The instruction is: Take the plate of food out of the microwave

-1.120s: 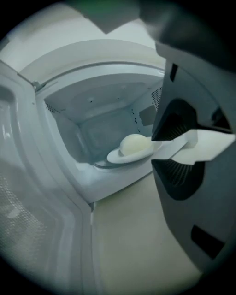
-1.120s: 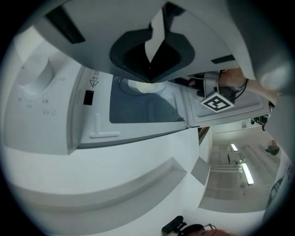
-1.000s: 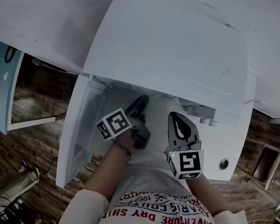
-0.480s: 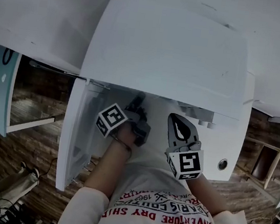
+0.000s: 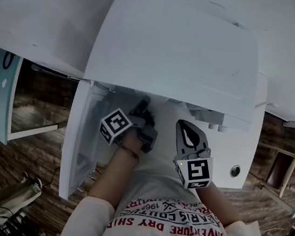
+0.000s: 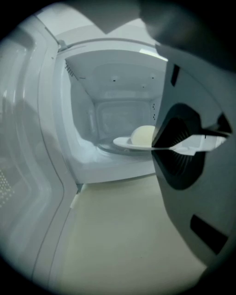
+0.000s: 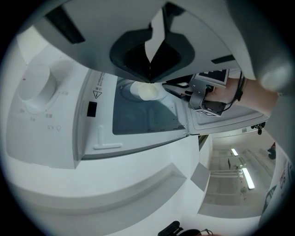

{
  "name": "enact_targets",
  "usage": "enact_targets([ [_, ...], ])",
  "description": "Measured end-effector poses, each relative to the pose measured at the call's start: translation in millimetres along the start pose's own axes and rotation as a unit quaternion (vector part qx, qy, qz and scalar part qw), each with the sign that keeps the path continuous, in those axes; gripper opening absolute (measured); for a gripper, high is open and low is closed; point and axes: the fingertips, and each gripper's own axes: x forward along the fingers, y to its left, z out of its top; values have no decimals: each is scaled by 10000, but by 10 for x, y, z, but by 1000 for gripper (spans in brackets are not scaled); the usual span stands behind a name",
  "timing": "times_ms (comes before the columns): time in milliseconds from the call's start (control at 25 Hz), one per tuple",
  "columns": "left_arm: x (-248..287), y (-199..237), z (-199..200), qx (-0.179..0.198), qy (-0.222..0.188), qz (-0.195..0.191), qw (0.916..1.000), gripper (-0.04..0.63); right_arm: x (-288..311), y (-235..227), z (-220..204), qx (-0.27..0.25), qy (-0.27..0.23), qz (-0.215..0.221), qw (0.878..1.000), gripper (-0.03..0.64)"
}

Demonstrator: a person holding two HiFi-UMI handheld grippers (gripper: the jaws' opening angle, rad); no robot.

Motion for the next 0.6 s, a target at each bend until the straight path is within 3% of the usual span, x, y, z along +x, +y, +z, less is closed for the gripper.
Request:
enact_targets([
  [600, -245, -201, -217, 222, 67, -735, 9970, 17, -296, -33, -23, -304, -101, -91, 9994, 11],
])
